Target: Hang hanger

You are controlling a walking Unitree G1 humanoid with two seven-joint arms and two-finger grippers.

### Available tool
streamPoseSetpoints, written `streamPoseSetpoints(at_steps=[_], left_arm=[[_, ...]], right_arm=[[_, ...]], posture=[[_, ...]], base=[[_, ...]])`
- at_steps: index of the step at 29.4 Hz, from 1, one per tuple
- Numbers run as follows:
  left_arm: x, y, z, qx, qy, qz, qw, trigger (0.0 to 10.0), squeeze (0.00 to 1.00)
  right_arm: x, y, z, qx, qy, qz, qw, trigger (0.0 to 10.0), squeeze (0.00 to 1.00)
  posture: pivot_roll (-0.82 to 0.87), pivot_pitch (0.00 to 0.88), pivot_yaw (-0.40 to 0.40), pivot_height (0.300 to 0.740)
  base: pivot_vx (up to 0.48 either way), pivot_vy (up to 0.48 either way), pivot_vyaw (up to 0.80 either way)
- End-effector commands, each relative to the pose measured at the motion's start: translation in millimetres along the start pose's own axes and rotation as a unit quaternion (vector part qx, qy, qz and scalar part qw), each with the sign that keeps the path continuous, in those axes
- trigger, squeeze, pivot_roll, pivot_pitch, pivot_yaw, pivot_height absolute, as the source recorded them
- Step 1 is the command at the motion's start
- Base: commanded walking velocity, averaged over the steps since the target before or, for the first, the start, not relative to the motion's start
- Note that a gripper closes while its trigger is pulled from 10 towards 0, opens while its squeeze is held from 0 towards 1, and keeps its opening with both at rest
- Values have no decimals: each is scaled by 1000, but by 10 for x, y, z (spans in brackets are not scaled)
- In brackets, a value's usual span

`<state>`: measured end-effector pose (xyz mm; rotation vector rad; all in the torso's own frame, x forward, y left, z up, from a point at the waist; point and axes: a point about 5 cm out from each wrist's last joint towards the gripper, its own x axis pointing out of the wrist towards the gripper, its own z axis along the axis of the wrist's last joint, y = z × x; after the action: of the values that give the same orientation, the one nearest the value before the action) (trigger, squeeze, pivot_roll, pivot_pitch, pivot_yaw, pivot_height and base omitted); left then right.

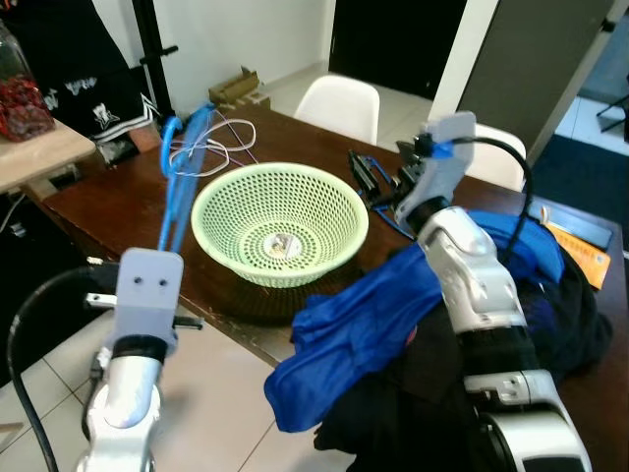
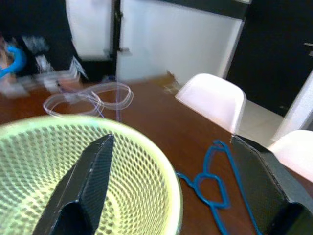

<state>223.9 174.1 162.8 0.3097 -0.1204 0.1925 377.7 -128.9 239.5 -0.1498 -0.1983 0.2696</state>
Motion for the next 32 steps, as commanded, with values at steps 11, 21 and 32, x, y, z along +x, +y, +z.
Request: streamPoseSetpoints(at_steps=[11, 21, 32], left_arm=[[-119, 59, -88, 8, 13, 18, 1000, 10000, 0], [-150, 16, -157, -1, 25, 13, 1000, 10000, 0], [-178, 24, -157, -5, 24, 20, 999, 10000, 0]], right_arm=[[-61, -790, -126, -117, 84, -139, 980, 10000, 0], [-117, -672, -501, -128, 198, -82, 968, 10000, 0], [152, -84, -285, 195, 107, 18, 975, 10000, 0]], posture=[[155, 0, -88, 740], [137, 0, -84, 740], [158, 0, -103, 740]], base=[[0, 0, -548], [0, 0, -46], [0, 0, 0]])
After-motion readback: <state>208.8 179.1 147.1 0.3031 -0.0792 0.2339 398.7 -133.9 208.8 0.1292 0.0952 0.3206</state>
